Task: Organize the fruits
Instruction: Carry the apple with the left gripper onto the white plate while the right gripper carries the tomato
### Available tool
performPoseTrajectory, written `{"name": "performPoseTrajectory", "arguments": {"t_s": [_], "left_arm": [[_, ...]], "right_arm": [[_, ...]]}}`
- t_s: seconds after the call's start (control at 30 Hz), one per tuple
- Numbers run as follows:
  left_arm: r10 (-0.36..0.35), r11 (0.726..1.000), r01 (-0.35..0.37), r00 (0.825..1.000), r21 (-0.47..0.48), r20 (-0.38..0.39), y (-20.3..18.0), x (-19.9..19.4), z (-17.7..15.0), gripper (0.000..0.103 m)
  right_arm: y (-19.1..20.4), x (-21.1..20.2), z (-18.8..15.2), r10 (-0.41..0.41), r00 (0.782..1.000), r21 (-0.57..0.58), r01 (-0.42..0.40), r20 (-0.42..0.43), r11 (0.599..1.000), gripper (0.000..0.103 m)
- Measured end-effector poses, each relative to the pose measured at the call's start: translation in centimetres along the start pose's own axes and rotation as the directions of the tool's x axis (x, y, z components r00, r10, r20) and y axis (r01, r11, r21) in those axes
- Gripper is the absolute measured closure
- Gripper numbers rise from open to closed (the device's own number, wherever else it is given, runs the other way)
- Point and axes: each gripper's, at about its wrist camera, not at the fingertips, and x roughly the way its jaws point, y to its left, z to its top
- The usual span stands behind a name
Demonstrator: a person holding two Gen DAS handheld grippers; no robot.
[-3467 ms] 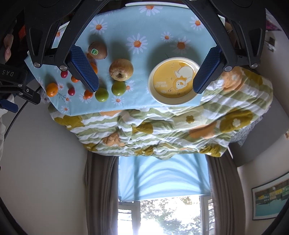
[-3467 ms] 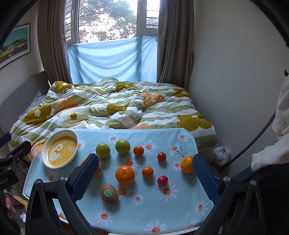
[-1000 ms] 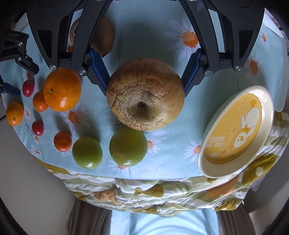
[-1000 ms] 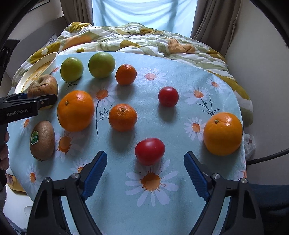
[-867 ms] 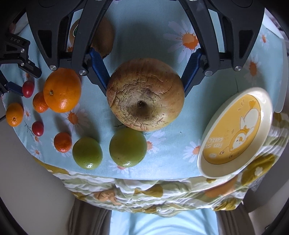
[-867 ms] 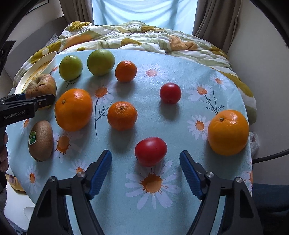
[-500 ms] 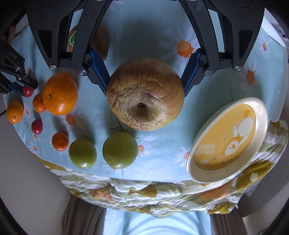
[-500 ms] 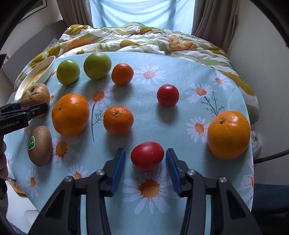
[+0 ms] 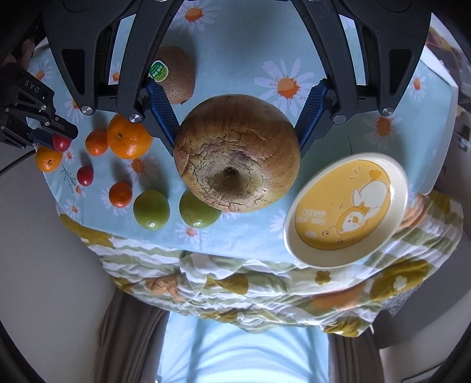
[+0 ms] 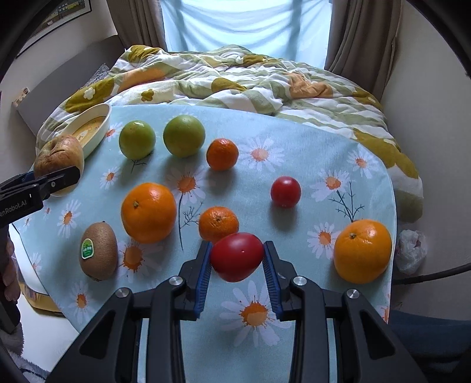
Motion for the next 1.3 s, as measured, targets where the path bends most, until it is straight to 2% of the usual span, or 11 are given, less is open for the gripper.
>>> {"name": "performPoseTrajectory", "arguments": {"t_s": [0.27,0.43,0.57,1.0,1.3], "left_arm": [[0.002,0.999,0.000,0.999,-0.046,0.044,3.5,-2.0,2.0,0.022],[-0.009,0.999,0.011,0.998,-0.034,0.058,6.5,-2.2,4.0,0.022],[-0.016,1.000,0.016,0.998,-0.004,0.056,9.1,-1.6,6.1,0.022],[-0.066,0.990,0.068,0.998,0.122,-0.017,16.2,5.3,11.1,0.022],[-0.099,0.965,0.118,0.991,0.232,-0.095,17.5,10.8,11.9,0.022]], "right_arm": [[3.5,-1.7,3.6,0.038,0.998,-0.040,-0.036,0.053,0.999,0.071],[6.7,-1.9,6.4,0.058,0.995,-0.034,-0.055,0.082,0.998,0.071],[9.6,-1.2,8.1,0.067,0.995,-0.021,-0.065,0.073,0.998,0.071],[17.4,3.5,13.6,0.048,0.996,0.042,-0.051,0.070,0.998,0.071],[18.7,5.4,15.9,-0.023,0.998,0.115,0.015,0.067,0.993,0.071]]}}
